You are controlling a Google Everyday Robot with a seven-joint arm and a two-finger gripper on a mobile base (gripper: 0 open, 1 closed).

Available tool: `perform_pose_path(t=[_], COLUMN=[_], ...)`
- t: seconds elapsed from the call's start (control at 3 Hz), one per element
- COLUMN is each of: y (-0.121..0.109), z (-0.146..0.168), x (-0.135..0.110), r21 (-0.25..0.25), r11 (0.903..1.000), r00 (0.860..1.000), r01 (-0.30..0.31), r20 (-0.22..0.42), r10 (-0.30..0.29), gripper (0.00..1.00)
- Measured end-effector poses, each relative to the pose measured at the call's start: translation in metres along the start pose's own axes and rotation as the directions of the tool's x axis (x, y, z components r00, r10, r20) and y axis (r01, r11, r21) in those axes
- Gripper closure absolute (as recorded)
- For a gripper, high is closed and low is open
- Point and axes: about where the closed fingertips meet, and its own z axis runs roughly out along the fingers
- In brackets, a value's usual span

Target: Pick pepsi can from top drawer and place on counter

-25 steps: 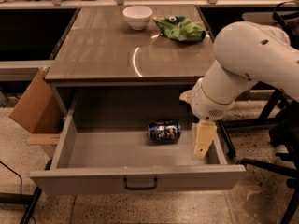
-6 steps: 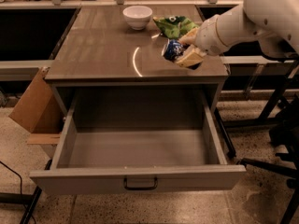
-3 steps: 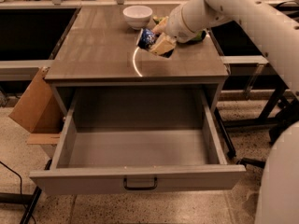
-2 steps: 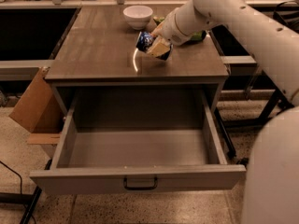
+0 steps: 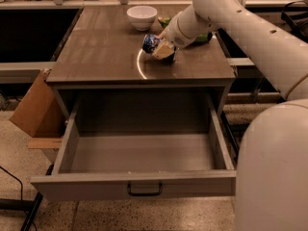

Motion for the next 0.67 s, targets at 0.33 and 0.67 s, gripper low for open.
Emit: perform_pose_path(t=[0.33, 0.67], y=[-0.0050, -0.0095], z=[0.0002, -0.0057], x=[0.0033, 0.0003], r21=[0.005, 0.014], r11=[0.9998, 0.9996], r00=[1.000, 1.000], r01=[-0.019, -0.023], r20=[0.000, 0.015], r10=[0.019, 0.023], gripper=[0.04, 0.00])
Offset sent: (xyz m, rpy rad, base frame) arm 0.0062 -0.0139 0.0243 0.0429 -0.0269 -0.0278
